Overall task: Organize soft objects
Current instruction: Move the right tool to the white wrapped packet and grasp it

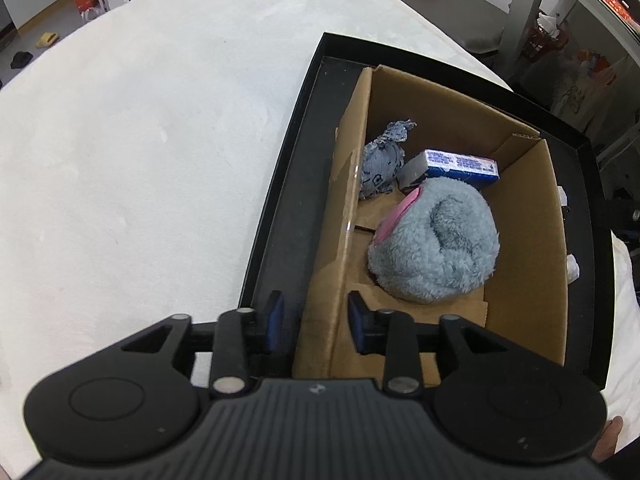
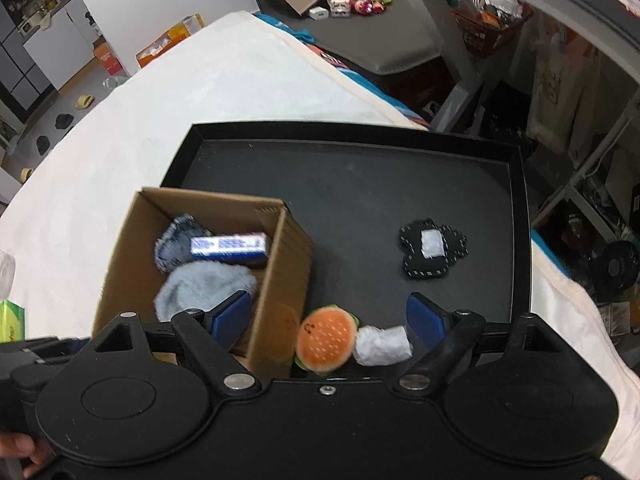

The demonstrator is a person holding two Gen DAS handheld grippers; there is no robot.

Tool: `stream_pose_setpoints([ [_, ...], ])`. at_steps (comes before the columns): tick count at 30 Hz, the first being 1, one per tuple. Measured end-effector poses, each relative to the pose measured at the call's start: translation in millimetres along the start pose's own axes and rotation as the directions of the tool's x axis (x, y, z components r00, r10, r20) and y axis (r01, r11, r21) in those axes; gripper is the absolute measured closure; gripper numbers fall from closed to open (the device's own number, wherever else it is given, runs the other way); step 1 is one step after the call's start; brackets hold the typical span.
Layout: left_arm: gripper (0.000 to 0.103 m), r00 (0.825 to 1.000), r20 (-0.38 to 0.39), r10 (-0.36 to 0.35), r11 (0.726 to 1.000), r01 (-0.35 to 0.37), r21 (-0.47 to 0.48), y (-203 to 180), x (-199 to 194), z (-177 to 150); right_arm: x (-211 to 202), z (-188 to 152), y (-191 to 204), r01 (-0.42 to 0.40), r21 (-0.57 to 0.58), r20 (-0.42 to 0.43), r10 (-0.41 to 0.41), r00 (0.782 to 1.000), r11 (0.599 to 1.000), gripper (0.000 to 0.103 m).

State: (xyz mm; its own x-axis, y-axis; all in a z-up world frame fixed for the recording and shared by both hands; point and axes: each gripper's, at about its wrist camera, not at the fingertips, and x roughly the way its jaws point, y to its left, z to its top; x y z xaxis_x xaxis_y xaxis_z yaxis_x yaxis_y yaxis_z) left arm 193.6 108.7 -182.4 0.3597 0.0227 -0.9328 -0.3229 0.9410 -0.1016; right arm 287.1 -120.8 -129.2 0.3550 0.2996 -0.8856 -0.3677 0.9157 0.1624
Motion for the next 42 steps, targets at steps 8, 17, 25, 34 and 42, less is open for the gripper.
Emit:
stream_pose_setpoints([
  [8,0.044,0.998,0.000,0.055,0.998,-0.055,0.019,-9.6,-1.5,2.9,18.1,-19.6,-22.5,-0.022,-0.005,-0.021,0.022,1.000,1.000,0.019],
  [17,0.040,0.991,0.002,0.133,0.988,-0.133,0.072,-25.0,0.2,3.5,45.3,-40.3,-40.6,-0.065,0.002,-0.036,0.065,0.997,0.998,0.019],
  [25,0.038,0.982,-0.007,0.189,0.978,-0.188,0.087,-37.8,8.5,7.4,63.9,-42.3,-48.1,-0.071,-0.007,-0.052,0.071,0.996,0.997,0.025],
  [34,0.034,0.968,-0.022,0.250,0.960,-0.245,0.133,-55.3,17.8,10.5,72.4,-46.4,-67.5,-0.131,0.072,-0.083,0.136,0.987,0.989,0.058],
  [42,0.034,0.958,-0.029,0.286,0.948,-0.278,0.154,-61.8,20.3,10.4,63.0,-44.9,-88.0,-0.152,0.115,-0.045,0.158,0.986,0.982,0.058],
])
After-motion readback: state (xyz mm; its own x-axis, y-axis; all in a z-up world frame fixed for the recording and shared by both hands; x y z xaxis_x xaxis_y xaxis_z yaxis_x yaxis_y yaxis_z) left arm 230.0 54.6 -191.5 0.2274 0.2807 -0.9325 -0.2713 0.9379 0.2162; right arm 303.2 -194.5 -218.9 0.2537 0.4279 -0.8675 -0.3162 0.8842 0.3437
